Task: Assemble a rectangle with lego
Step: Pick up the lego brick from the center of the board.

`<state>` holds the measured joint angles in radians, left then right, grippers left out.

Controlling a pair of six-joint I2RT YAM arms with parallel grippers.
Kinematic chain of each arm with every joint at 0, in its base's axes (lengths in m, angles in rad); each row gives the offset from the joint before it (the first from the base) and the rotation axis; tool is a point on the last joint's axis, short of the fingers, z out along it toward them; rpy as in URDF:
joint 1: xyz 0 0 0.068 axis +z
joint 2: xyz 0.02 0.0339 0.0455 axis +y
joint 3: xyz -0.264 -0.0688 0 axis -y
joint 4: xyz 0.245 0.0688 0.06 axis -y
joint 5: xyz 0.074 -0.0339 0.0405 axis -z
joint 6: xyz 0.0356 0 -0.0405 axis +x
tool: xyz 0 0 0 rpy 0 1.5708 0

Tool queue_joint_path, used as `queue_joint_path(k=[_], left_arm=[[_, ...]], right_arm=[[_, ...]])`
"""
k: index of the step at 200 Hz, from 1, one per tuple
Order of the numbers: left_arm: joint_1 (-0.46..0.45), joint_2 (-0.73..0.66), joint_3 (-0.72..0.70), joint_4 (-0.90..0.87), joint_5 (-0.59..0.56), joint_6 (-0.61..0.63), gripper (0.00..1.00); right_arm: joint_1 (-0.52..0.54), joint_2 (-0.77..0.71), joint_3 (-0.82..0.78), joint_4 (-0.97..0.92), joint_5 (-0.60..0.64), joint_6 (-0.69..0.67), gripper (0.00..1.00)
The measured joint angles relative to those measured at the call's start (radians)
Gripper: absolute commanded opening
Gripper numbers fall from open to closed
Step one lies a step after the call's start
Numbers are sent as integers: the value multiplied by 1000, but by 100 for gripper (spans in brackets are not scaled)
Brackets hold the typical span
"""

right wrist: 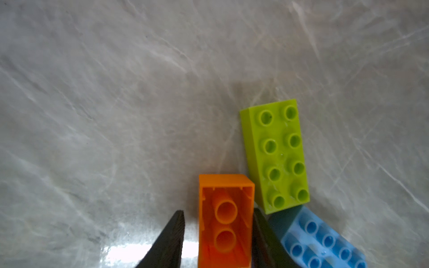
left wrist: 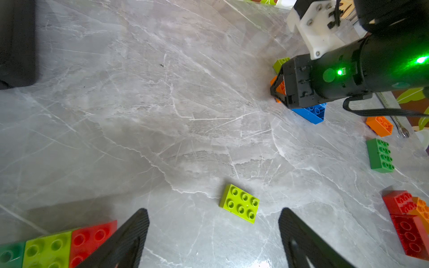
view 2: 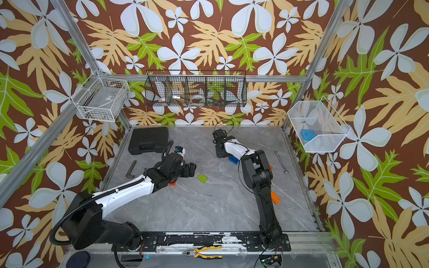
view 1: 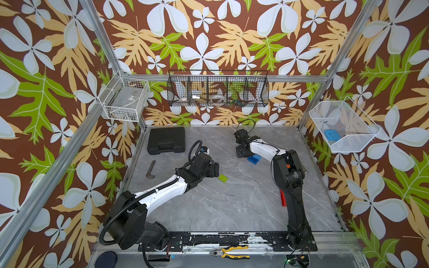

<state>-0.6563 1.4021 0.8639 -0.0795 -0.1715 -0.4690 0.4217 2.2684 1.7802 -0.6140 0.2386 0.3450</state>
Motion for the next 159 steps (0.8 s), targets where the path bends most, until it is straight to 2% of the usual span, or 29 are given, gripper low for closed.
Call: queue_joint_path(k=[62, 81, 100, 121, 141, 159], left_arm=[[0, -10, 8, -5, -9, 5, 90], [8, -24, 8, -14, -15, 8, 90], [55, -68, -16, 1, -6, 19, 89], [97, -148, -75, 34, -6, 46, 88], [87, -253, -155, 127, 38, 114, 87], [35, -345, -247, 233, 61, 191, 92]], right_arm=[[0, -1, -25, 31, -1, 13, 21], [0, -40, -69, 44, -37, 13, 18], [0, -141, -158, 60, -127, 9, 17], [0, -294, -281, 115, -288, 13, 17], [0, -428, -408, 181, -504, 60, 17], [0, -542, -537, 267, -716, 155, 17]])
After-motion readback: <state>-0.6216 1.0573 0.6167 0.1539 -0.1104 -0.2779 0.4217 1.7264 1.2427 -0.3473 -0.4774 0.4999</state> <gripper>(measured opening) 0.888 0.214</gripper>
